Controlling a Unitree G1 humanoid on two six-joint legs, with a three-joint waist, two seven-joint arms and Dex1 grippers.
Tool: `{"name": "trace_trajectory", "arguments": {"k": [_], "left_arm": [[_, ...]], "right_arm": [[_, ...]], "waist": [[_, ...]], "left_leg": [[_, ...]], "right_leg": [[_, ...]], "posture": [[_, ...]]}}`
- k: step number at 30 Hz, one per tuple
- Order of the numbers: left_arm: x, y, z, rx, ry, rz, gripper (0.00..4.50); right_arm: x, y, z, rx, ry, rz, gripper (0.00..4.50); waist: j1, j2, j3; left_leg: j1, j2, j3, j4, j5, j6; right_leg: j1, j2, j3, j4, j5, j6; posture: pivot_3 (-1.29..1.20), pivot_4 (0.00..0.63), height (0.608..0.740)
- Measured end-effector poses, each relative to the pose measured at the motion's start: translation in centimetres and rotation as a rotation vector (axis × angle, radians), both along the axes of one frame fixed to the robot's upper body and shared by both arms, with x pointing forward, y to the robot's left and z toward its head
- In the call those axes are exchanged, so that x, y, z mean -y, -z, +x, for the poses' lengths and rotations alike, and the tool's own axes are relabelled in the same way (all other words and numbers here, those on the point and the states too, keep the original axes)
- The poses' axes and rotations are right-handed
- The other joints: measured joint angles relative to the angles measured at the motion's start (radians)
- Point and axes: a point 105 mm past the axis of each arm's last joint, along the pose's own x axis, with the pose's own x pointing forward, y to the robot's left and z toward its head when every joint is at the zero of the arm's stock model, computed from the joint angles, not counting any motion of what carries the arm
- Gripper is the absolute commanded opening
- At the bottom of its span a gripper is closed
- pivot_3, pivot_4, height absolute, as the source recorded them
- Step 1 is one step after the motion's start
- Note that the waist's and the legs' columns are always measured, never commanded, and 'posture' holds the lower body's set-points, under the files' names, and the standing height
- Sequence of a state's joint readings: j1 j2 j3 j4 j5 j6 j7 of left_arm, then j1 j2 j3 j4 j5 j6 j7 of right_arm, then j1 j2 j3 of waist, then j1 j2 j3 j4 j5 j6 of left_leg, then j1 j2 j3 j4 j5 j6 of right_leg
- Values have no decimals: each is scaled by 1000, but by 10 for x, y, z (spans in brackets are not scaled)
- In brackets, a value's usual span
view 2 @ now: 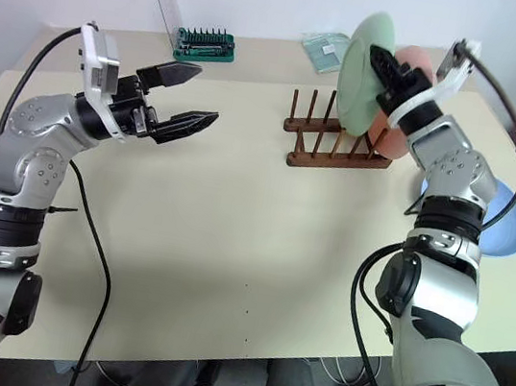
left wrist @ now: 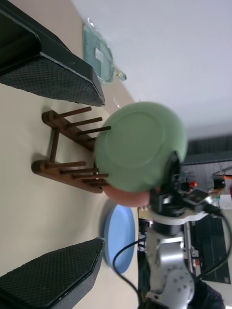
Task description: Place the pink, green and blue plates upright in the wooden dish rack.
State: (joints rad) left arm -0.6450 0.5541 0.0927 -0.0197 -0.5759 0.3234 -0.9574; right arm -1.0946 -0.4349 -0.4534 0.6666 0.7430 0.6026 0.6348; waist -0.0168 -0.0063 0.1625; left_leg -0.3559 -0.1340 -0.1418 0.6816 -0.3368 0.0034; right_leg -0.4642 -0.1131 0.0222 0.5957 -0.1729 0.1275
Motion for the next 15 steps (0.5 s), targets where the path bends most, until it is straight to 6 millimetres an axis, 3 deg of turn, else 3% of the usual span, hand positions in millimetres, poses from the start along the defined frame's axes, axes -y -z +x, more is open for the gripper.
{"name": "trace_trajectory", "arguments": {"k": [6,15], "left_arm": [[3,-10,2,25,12,-6,4461],[0,-5,5,4,17,-7,4461]], "right_arm": [[-1,-9,-3,33,-3,-4,0],[7,-13,-5,45,12,-14,0]], "waist": [[2,0,0],[1,0,0]], "left_leg": [[0,0,0,0,0,0],[0,0,0,0,0,0]], "right_leg": [[0,0,0,0,0,0],[0,0,0,0,0,0]], "posture": [[0,150,740],[0,150,740]]}}
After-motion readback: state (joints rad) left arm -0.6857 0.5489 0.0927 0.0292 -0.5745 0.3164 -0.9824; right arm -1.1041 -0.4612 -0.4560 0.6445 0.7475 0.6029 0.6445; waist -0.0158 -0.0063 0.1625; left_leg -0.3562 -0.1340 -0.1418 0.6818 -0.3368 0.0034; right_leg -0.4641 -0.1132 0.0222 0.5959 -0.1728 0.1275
